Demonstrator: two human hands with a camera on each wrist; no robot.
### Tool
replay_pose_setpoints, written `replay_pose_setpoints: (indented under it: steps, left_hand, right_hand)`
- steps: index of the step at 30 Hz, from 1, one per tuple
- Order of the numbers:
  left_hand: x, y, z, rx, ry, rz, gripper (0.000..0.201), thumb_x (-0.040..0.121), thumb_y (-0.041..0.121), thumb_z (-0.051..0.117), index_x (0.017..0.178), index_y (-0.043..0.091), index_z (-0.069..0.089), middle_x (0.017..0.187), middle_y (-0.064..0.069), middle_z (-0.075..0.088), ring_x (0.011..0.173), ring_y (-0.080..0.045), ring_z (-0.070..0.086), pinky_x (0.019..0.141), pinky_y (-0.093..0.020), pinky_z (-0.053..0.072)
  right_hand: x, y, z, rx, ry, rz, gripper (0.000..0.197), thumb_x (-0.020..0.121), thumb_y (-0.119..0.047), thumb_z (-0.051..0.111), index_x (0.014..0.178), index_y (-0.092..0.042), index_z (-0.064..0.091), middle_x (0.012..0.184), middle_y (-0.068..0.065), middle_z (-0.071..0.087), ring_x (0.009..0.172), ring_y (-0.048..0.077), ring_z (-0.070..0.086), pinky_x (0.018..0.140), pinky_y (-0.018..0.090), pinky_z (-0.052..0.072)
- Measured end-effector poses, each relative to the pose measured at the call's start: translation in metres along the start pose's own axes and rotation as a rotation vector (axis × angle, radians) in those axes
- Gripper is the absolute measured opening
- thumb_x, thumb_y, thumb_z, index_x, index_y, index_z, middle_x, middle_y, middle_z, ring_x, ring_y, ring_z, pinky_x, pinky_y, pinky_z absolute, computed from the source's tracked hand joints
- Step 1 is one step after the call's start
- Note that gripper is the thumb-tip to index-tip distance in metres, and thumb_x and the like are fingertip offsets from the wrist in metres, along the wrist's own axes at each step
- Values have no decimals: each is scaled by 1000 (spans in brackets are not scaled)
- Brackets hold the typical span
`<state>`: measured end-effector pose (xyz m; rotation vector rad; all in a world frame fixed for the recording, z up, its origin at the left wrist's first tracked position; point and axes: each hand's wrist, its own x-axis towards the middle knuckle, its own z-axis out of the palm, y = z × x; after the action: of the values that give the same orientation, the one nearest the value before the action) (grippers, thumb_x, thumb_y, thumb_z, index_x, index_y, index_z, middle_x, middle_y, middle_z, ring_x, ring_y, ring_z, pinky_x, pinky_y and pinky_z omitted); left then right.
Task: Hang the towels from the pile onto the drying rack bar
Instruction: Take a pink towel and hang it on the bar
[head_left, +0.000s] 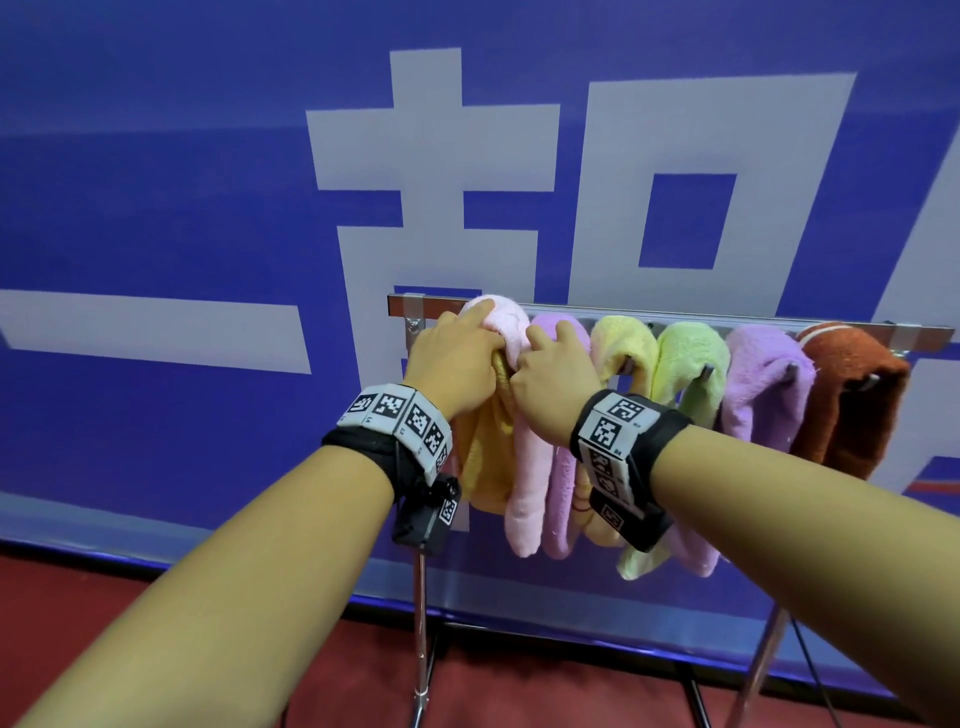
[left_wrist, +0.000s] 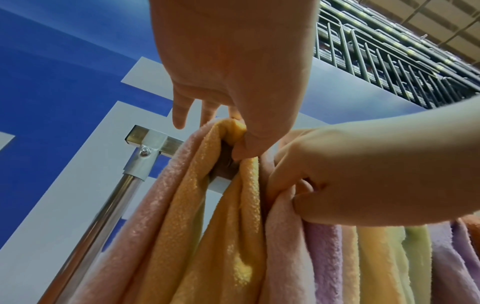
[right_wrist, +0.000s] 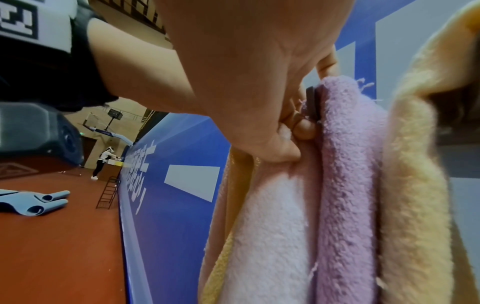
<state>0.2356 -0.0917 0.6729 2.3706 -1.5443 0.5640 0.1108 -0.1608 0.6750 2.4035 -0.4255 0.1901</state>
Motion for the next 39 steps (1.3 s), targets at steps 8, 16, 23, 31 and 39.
replay_pose_setpoints:
  steps: [8, 16, 23, 31, 39]
  left_hand:
    - [-3, 1, -12, -75, 126, -4, 27, 85, 18, 52, 99, 26, 73, 136, 4, 57, 122, -26, 49, 99, -42, 39]
    - [7, 17, -12, -74, -9, 17, 31, 97, 32, 47, 123, 35, 64, 149, 4, 37, 134, -26, 32, 103, -49, 34]
    - [14, 24, 5, 1, 34, -9, 32, 94, 35, 52, 125, 36, 61, 146, 2, 35, 135, -27, 28, 95, -52, 38]
    - [18, 29, 25, 109, 165, -49, 32, 96, 31, 56, 127, 36, 60, 139, -1, 41, 132, -29, 33, 69, -39, 47]
    - [17, 27, 25, 17, 177, -57, 32, 91, 22, 60, 121, 30, 67, 143, 0, 40, 139, -26, 28, 74, -40, 48]
  right_hand:
    - [6, 5, 22, 17, 14, -126, 30, 91, -26, 44, 108, -27, 69, 106, -5, 62, 109, 26, 43, 88, 44, 30]
    - [0, 33, 33, 373, 421, -208, 11, 69, -14, 59, 71, -21, 67, 76, -1, 63, 75, 30, 55, 64, 37, 38]
    - [18, 51, 36, 562, 252, 97, 41, 77, -37, 42, 105, -17, 63, 118, -1, 58, 107, 26, 51, 80, 39, 48]
    - [22, 57, 53, 514, 231, 115, 34, 85, -33, 53, 117, -30, 64, 122, -2, 52, 103, 23, 47, 71, 36, 51]
    - [19, 50, 45, 516, 254, 151, 29, 84, -30, 52, 107, -30, 70, 112, 0, 55, 100, 27, 53, 64, 32, 46]
